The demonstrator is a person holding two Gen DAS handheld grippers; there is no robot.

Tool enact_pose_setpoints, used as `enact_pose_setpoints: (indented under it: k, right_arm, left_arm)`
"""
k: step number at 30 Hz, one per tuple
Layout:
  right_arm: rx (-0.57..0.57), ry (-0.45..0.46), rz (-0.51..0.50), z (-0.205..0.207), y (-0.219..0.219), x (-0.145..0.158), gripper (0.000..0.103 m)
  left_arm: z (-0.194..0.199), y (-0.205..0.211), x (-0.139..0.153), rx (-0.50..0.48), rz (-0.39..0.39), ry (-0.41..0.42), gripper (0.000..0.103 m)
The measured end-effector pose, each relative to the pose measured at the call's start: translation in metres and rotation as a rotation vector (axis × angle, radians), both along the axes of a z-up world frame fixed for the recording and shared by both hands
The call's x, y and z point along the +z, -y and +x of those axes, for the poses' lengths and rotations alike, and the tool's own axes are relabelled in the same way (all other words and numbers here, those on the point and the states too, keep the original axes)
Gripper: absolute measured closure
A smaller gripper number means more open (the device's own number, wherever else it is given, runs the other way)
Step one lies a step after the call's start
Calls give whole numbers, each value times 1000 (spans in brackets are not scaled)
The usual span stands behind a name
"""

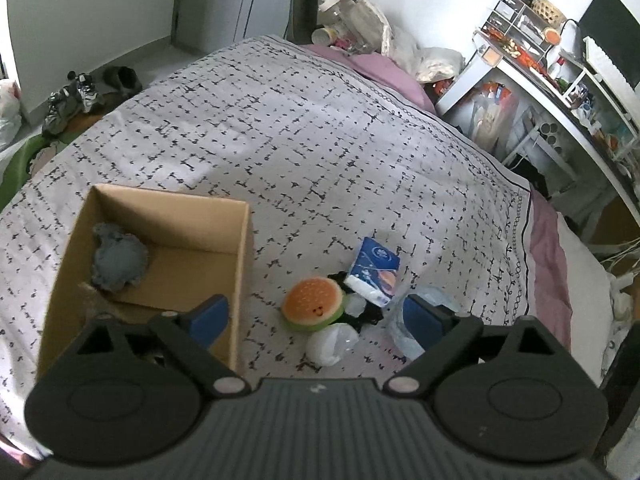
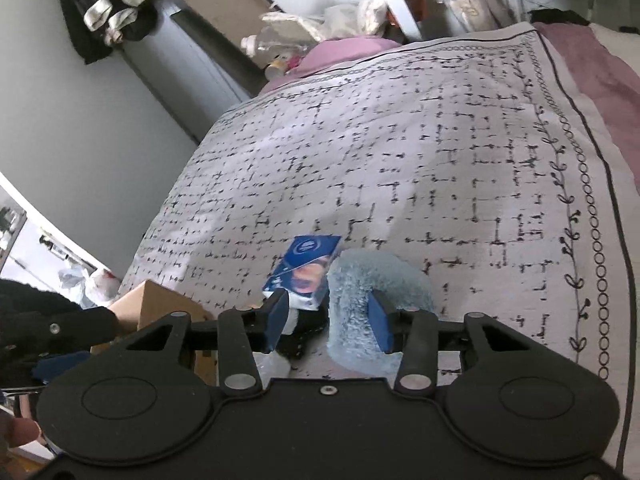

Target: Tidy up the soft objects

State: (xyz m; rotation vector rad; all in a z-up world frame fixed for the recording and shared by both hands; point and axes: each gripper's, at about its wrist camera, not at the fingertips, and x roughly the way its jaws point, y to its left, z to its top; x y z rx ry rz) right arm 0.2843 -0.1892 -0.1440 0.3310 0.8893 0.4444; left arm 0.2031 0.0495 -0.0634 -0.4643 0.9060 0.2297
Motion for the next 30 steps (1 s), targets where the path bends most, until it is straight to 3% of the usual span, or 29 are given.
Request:
enact_pose_setpoints:
  k: [4,7,9,12,26,30]
  right_arm:
    - [-66,-14,-9,5,15,-3,63]
    - [-122,-41,-7,10,28,-10,71]
    - [-149,-83,41,15,39,-17,80]
    - [-178,-162,154,21,54,-30,83]
    - [-217,-260,314,31,79,-55,84]
    - [-218,-268,323,34,81,-60,83]
  left_arm:
    - [15,14,-6,-7,25,-18,10]
    - [25,26,-12,-25,26,-28,10]
    - [33,34,-15,-37,27,-34,10]
    - [44,48,-19,-67,34,-33,10]
    - [75,87,-53,-131,-23,-27,14]
    - [81,91,-64,-119,-57,-41,28]
